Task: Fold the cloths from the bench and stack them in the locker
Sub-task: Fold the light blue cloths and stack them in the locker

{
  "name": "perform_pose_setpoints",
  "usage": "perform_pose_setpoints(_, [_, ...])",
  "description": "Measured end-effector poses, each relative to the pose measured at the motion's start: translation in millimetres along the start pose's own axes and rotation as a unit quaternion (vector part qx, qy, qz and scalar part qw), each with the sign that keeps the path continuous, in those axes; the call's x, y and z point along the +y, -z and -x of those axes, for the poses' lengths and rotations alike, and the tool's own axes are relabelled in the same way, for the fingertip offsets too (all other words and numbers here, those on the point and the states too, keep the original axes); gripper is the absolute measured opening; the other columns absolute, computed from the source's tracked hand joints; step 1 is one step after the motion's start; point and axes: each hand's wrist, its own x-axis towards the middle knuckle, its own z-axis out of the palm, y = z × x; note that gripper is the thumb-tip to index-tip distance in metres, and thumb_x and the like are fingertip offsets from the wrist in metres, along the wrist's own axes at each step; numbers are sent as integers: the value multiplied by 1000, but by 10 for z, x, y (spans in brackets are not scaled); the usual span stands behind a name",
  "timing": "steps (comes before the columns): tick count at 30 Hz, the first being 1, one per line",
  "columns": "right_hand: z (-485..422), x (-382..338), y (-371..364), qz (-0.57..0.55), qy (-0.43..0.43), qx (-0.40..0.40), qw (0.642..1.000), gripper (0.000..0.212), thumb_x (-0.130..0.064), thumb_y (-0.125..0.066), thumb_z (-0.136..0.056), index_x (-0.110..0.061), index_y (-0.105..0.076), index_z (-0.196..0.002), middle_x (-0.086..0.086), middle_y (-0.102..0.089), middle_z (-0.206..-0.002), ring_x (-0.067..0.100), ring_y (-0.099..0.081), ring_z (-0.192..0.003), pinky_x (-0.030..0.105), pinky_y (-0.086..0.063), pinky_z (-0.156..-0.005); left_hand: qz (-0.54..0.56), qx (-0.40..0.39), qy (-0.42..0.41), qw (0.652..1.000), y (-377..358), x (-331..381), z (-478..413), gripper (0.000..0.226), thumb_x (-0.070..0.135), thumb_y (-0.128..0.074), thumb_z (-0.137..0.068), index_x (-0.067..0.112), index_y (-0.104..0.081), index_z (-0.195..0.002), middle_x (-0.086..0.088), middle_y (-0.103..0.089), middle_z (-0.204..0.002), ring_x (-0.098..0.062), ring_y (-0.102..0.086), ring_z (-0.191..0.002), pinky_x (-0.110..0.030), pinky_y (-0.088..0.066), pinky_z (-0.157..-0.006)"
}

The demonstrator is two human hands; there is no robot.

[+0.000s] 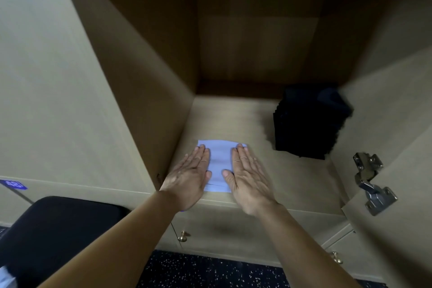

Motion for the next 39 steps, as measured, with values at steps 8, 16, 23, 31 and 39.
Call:
perform_pose_setpoints(8, [59,-107,304,-6,-2,-7,1000,53,-38,-30,-104,-12,-27,-151,5,-16,-161,15,-11,-149,21,-7,-115,33,36,0,999,246,76,235,82,51,-12,-87,0,-44,-143,-18,-36,-153,-29,-41,-140,-33,-23,-116])
perform_pose_setpoints(16, [634,-627,826,19,-6,46,999,33,-37,-43,-99,-17,-52,-123,4,-60,-125,25,-54,-117,31,-40,-82,19,94,41,995,814,249,1014,53,39,-46,-100,13,-42,-146,-5,-42,-152,-27,-41,-136,-32,-31,-112])
perform_pose_setpoints(23, [1315,-1292,1110,-2,36,38,999,41,-43,-44,-98,-13,-49,-126,5,-55,-131,25,-50,-120,30,-36,-80,-38,113,124,985,1248,148,2150,59,47,-42,-100,23,-29,-152,3,-31,-158,-18,-28,-145,-31,-23,-115])
perform_pose_setpoints(31, [2039,-2308,930,-25,143,21,989,51,-43,-45,-98,-15,-43,-140,7,-52,-139,28,-48,-126,37,-39,-97,-35,123,272,954,1353,-297,3850,59,47,-45,-99,22,-33,-151,3,-37,-154,-21,-38,-138,-34,-32,-109])
perform_pose_setpoints(39, [2483,-3074,383,-19,233,-34,972,51,-43,-44,-99,-17,-40,-143,4,-48,-145,25,-47,-130,36,-38,-101,-17,120,393,911,1028,-689,5148,59,46,-50,-98,18,-39,-149,-1,-42,-152,-23,-41,-137,-36,-34,-109])
